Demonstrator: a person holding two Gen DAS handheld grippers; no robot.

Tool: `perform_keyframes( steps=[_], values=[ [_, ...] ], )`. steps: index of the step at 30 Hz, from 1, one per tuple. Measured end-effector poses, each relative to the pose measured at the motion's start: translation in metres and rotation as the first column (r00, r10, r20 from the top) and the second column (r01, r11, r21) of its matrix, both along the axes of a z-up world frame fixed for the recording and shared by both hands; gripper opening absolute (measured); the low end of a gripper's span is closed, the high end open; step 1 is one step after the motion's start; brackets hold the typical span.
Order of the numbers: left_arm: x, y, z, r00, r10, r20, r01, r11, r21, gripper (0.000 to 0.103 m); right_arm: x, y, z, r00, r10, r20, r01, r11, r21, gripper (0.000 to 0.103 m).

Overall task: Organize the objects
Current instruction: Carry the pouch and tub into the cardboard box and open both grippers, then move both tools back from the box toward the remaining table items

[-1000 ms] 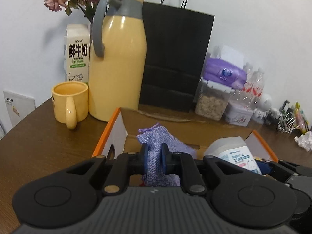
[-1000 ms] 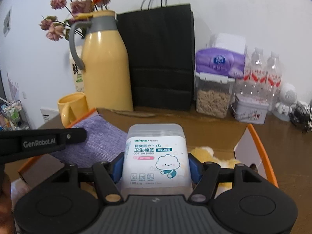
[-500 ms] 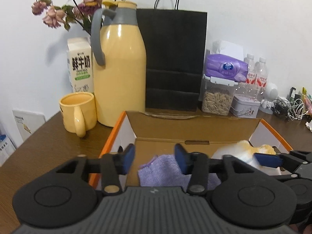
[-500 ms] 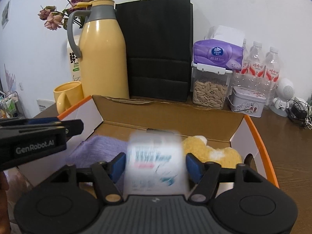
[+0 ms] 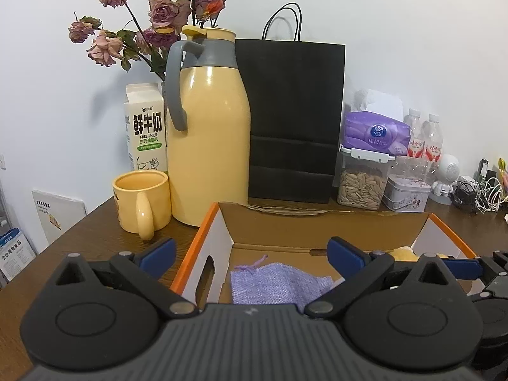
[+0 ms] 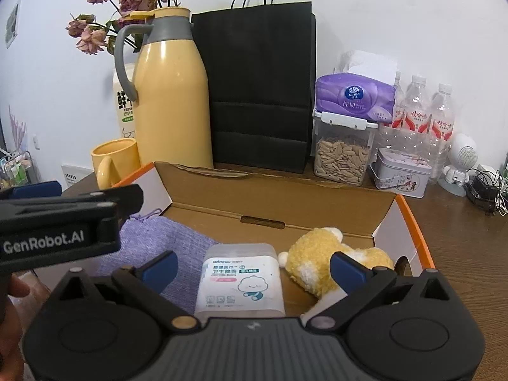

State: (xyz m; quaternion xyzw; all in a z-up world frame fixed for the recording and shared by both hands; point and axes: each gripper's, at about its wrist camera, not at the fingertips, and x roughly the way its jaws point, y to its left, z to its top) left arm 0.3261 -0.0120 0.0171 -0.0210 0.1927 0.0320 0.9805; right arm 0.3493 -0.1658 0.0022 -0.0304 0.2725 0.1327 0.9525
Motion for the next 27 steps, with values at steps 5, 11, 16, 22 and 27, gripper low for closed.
perform_keyframes(
  steps=[5, 11, 16, 22, 27],
  values=[
    [-0.006, 0.001, 0.005, 1.0, -0.001, 0.014, 0.001, 1.0, -0.006, 0.103, -0.005, 0.0, 0.005, 1.0, 0.005, 0.018, -0.005, 1.0, 0.002, 0.103],
    [-0.022, 0.0, 0.018, 0.998, -0.022, 0.051, 0.023, 1.0, -0.018, 0.103, -0.021, -0.002, 0.013, 0.999, 0.005, 0.048, -0.005, 1.0, -0.001, 0.103],
    [-0.04, -0.001, 0.028, 0.997, -0.038, 0.069, 0.04, 0.999, -0.023, 0.103, -0.047, -0.011, 0.026, 0.994, 0.0, 0.106, 0.001, 1.0, -0.006, 0.103],
    [-0.064, 0.01, 0.034, 0.998, -0.033, 0.061, 0.036, 0.999, -0.038, 0.103, -0.082, -0.029, 0.032, 0.99, -0.012, 0.144, 0.014, 1.0, -0.017, 0.103],
    [-0.085, 0.024, 0.032, 0.999, -0.01, 0.045, 0.011, 1.0, -0.012, 0.103, -0.109, -0.049, 0.028, 0.99, -0.03, 0.138, 0.035, 0.999, -0.032, 0.103]
  ],
)
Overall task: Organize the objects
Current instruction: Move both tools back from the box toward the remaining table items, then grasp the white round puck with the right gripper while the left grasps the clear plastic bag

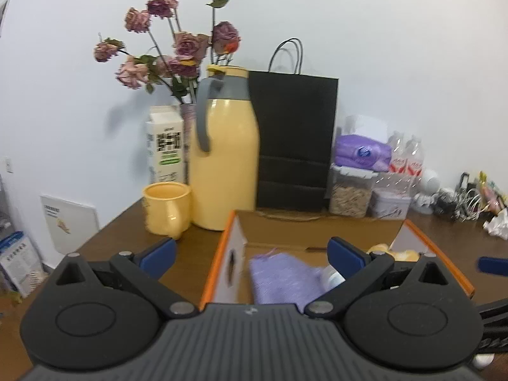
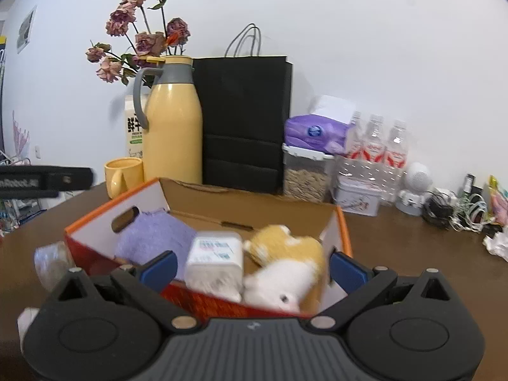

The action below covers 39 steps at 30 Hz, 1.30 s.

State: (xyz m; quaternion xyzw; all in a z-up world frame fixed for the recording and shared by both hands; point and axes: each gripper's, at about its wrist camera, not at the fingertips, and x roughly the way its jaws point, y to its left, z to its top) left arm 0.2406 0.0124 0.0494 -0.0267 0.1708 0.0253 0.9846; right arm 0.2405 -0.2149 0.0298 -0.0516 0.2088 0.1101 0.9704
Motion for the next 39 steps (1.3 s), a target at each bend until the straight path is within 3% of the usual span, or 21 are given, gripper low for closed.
perform_keyframes(
  steps=[15, 23, 26, 33, 39],
  values=[
    [-0.052, 0.049, -0.019, 0.99, 0.123, -0.076, -0.12, 0.992, 0.037, 0.103, -0.066, -0.076, -0.042, 0.99, -0.126, -0.056, 0.125, 0.992, -0.022, 0.103],
    [-0.065, 0.061, -0.032, 0.98, 0.155, -0.122, -0.151, 0.988, 0.041, 0.103, -0.075, -0.098, -0.064, 0.978, -0.168, -0.125, 0.166, 0.986, -0.025, 0.103],
    [-0.065, 0.063, -0.035, 0.978, 0.16, -0.132, -0.157, 0.987, 0.038, 0.103, -0.069, -0.1, -0.071, 0.974, -0.164, -0.157, 0.163, 0.987, -0.018, 0.096],
    [-0.064, 0.063, -0.037, 0.979, 0.153, -0.135, -0.151, 0.988, 0.028, 0.103, -0.052, -0.102, -0.08, 0.963, -0.135, -0.234, 0.142, 0.99, 0.013, 0.065],
    [-0.053, 0.061, -0.044, 0.977, 0.146, -0.153, -0.145, 0.989, 0.018, 0.103, -0.046, -0.098, -0.08, 0.963, -0.126, -0.236, 0.134, 0.991, 0.016, 0.061]
  ],
)
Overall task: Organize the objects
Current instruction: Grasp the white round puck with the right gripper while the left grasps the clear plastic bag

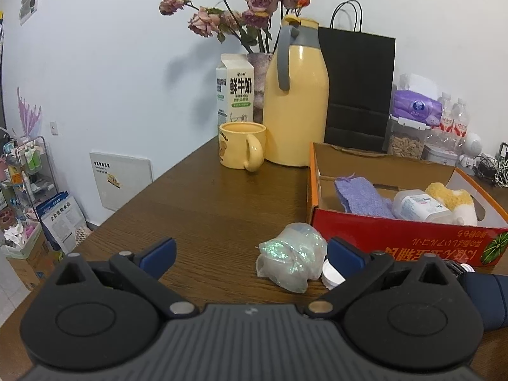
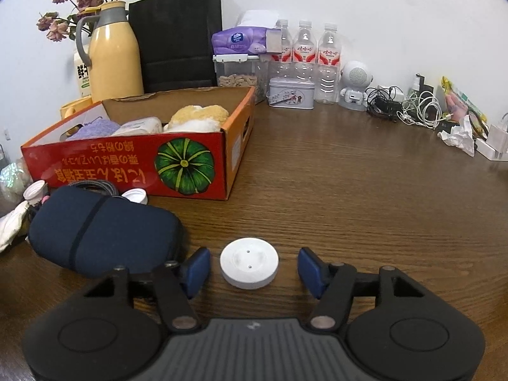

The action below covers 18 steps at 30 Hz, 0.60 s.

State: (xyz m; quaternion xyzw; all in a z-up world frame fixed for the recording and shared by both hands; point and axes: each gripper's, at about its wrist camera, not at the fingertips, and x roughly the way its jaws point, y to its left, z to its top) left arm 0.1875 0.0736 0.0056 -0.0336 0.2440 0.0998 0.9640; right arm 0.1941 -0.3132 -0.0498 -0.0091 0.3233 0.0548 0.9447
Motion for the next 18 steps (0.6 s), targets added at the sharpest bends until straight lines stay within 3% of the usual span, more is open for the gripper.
perform_keyframes(
  steps=[3, 5, 6, 7, 18],
  values=[
    [0.003, -0.002, -0.002, 1.0, -0.004, -0.005, 0.004, 1.0, -0.008, 0.103, 0.002, 0.002, 0.0, 1.0, 0.0, 0.0, 0.0, 1.0, -0.001, 0.06],
    [0.002, -0.004, -0.001, 1.0, -0.01, 0.0, 0.01, 1.0, -0.009, 0.103, 0.003, 0.003, 0.001, 1.0, 0.003, 0.003, -0.003, 1.0, 0.0, 0.053],
    [0.001, -0.005, -0.001, 1.0, -0.014, 0.001, 0.014, 1.0, -0.009, 0.103, 0.002, 0.003, 0.001, 1.0, 0.008, 0.007, -0.008, 1.0, 0.0, 0.042],
    [0.0, -0.005, 0.0, 1.0, -0.015, 0.002, 0.015, 1.0, -0.008, 0.103, 0.002, 0.004, 0.002, 1.0, 0.012, 0.01, -0.012, 1.0, -0.001, 0.038],
    [-0.002, -0.002, -0.003, 1.0, -0.01, -0.005, 0.01, 1.0, -0.018, 0.103, -0.006, 0.02, 0.005, 0.998, 0.032, 0.046, -0.031, 0.999, -0.013, 0.038]
  ],
)
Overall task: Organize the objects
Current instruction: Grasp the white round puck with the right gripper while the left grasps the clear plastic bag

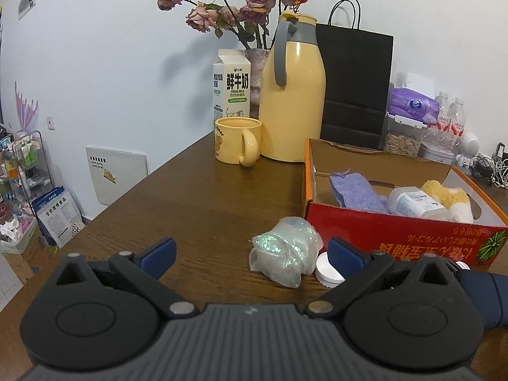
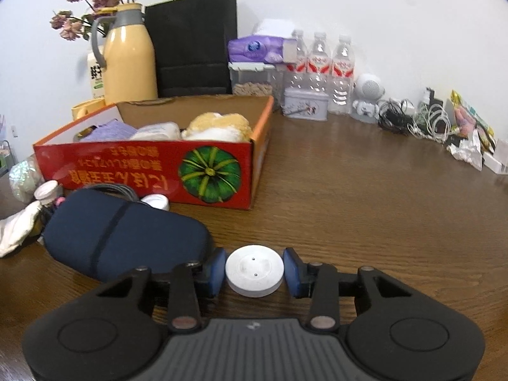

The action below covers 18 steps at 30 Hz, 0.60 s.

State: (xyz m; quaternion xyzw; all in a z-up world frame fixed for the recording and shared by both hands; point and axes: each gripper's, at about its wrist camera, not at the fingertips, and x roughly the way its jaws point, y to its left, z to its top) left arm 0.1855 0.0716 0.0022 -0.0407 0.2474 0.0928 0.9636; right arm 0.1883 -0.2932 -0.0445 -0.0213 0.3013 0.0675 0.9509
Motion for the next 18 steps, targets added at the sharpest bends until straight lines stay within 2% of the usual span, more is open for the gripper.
perform_keyframes(
  steps=[5, 18],
  values=[
    [-0.002, 0.002, -0.003, 1.0, -0.004, -0.006, 0.004, 1.0, -0.005, 0.103, -0.003, 0.007, 0.004, 0.999, -0.018, 0.041, 0.018, 1.0, -0.011, 0.038],
    [0.012, 0.004, -0.014, 0.998, -0.046, -0.04, 0.045, 0.999, -0.028, 0.103, -0.002, 0.012, 0.005, 0.997, -0.051, 0.061, 0.052, 0.999, -0.016, 0.038]
  ],
)
